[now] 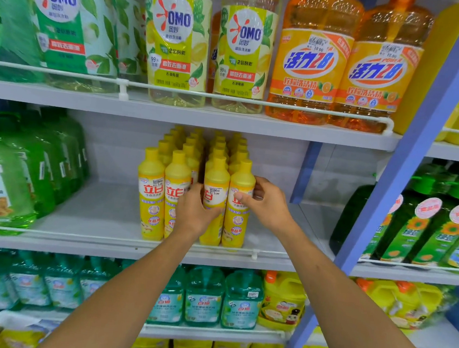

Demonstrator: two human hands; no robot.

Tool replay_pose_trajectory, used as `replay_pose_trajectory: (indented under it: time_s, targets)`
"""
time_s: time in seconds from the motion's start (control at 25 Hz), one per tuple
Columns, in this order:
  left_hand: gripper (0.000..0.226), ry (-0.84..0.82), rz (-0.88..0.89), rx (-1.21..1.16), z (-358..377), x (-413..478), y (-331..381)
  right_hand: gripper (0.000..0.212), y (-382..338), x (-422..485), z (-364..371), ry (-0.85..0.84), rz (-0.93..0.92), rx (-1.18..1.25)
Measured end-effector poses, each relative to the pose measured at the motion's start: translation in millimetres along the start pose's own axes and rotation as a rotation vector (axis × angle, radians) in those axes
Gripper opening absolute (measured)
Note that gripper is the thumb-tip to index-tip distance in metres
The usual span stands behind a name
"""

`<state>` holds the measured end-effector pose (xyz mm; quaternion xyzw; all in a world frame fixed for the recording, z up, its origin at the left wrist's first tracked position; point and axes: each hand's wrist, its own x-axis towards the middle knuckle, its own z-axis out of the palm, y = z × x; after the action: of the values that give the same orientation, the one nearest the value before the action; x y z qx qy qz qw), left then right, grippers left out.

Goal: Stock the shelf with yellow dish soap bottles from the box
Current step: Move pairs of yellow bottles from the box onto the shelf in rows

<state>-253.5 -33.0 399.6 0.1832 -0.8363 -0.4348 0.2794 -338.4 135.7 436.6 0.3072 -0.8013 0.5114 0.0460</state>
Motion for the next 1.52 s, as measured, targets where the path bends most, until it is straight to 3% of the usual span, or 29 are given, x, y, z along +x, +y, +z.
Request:
replay_pose_trajectory:
  time_s: [0.16, 0.36, 0.52, 0.64, 0.76, 1.0, 1.36, 1.52]
  targets:
    - [0.057, 0.111, -0.021, 0.018, 8, -9, 4, 0.055, 16, -11, 14, 0.052, 0.016, 0.055]
    - [0.048, -0.058, -0.105, -0.003, 20, -28, -29, 0.063, 41, -31, 43, 0.158, 0.051, 0.074]
    - [0.047, 0.082, -0.104, 0.058, 27, -32, -28, 0.060, 43, -28, 42, 0.084, 0.064, 0.109]
    - [0.047, 0.127, -0.108, 0.045, 30, -39, -26, 0.067, 50, -41, 54, 0.156, 0.066, 0.037]
    - [0.049, 0.059, -0.072, 0.013, 34, -42, -33, 0.065, 60, -54, 69, 0.234, 0.129, -0.067]
    - [0.048, 0.114, -0.119, 0.087, 35, -38, -37, 0.054, 66, -49, 69, 0.127, 0.144, -0.072]
    - [0.047, 0.141, -0.140, 0.157, 36, -36, -37, 0.057, 63, -49, 79, 0.162, 0.205, -0.216]
    - [0.045, 0.145, -0.129, 0.158, 37, -38, -37, 0.061, 57, -53, 82, 0.255, 0.253, -0.272]
